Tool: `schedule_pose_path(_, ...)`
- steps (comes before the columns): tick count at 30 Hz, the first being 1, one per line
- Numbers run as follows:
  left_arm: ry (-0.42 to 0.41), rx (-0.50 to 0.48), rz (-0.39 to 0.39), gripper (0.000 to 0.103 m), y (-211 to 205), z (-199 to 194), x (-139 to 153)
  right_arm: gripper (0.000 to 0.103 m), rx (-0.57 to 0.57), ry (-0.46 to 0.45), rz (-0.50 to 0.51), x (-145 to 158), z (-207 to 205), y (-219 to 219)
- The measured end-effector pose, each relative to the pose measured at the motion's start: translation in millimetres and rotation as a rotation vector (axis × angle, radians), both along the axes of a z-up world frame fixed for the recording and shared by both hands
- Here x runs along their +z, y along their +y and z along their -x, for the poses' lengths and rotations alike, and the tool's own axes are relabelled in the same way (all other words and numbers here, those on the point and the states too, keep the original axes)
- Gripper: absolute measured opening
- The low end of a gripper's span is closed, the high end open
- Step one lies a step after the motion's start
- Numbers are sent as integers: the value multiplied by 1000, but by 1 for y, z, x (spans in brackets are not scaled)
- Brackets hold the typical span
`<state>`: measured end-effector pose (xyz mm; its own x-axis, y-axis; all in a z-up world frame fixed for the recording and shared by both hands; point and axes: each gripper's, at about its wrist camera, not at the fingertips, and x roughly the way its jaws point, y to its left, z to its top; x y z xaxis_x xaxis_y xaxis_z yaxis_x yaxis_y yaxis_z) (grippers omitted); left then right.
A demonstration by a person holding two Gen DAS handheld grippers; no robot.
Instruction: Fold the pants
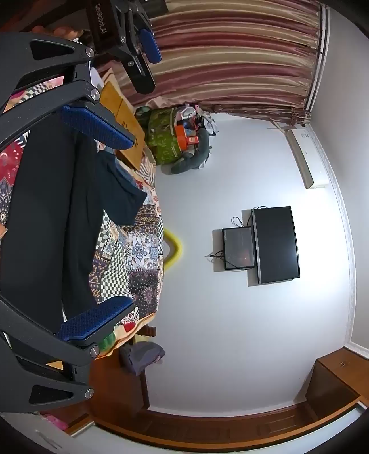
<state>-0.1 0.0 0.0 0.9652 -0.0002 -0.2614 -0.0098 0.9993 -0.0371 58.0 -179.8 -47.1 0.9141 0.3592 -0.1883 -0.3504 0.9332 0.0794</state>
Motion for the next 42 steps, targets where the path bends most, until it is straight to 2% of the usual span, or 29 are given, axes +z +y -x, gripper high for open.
schedule_pose_path(42,17,-9,10,103,6,-8,-5,102,-21,32,-1,-3,-7,-9)
